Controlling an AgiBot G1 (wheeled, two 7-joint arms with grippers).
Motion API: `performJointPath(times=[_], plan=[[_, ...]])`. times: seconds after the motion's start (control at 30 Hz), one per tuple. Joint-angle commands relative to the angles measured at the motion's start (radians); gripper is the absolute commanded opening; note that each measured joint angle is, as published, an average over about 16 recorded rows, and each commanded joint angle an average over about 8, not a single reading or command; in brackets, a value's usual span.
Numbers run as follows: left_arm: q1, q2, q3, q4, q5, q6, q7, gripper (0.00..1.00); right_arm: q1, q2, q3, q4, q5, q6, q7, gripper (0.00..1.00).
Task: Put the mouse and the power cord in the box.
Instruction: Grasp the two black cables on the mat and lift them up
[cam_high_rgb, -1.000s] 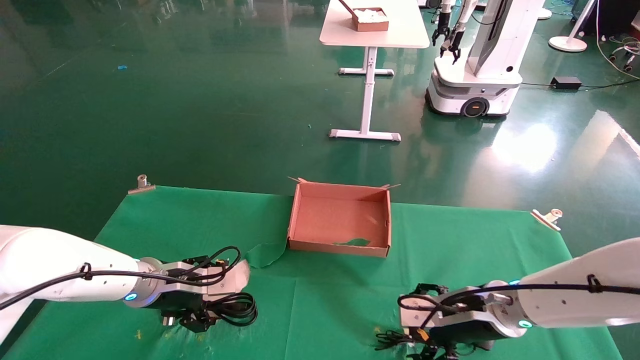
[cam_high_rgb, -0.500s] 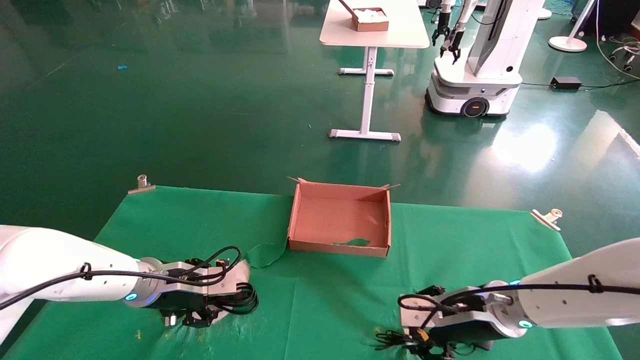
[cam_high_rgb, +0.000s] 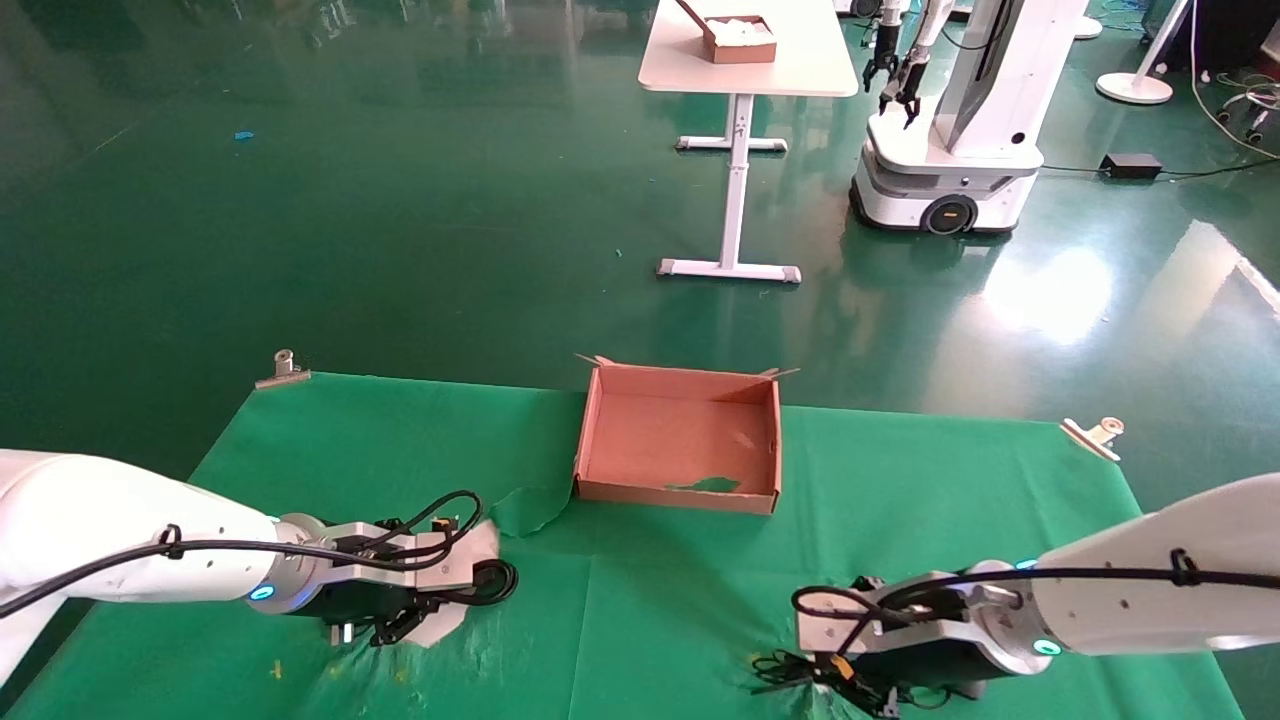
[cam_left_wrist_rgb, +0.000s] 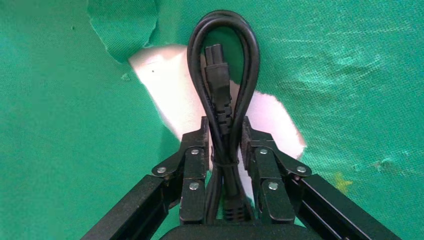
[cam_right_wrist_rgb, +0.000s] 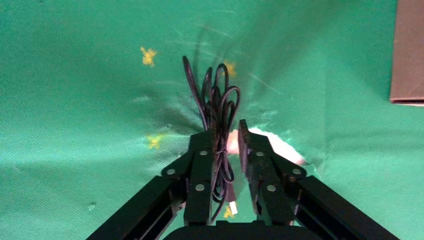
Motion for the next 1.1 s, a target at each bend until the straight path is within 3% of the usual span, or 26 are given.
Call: performJointPath(times=[0.03,0.17,0.2,0.4,0.47,0.9,1.0,1.1], plan=[[0.000,0.000,0.000,0.000,0.000,0.000,0.000,0.00,-0.001,0.002,0.000,0.002,0.000,-0.001,0.003,0.00],[0.000,0.000,0.000,0.000,0.000,0.000,0.000,0.00,-0.001,0.001,-0.002,0.006,-0.003,-0.002,0.005,0.01],[0.000,0.000,0.000,0.000,0.000,0.000,0.000,0.00,-0.001,0.001,-0.002,0.006,-0.004,-0.002,0.005,0.05],[0.000,0.000,0.000,0.000,0.000,0.000,0.000,0.00,-0.001,0.001,-0.006,0.007,-0.012,-0.005,0.010,0.79],[0.000,0.000,0.000,0.000,0.000,0.000,0.000,0.00,0.000,0.000,-0.008,0.007,-0.016,-0.006,0.013,0.99],[0.000,0.000,0.000,0.000,0.000,0.000,0.000,0.00,0.002,-0.004,-0.010,0.001,-0.019,-0.007,0.016,0.98],[0.000,0.000,0.000,0.000,0.000,0.000,0.000,0.00,0.002,-0.004,-0.009,-0.002,-0.015,-0.007,0.013,0.76],[0.000,0.000,0.000,0.000,0.000,0.000,0.000,0.00,0.002,-0.004,-0.007,-0.005,-0.012,-0.007,0.008,0.39]])
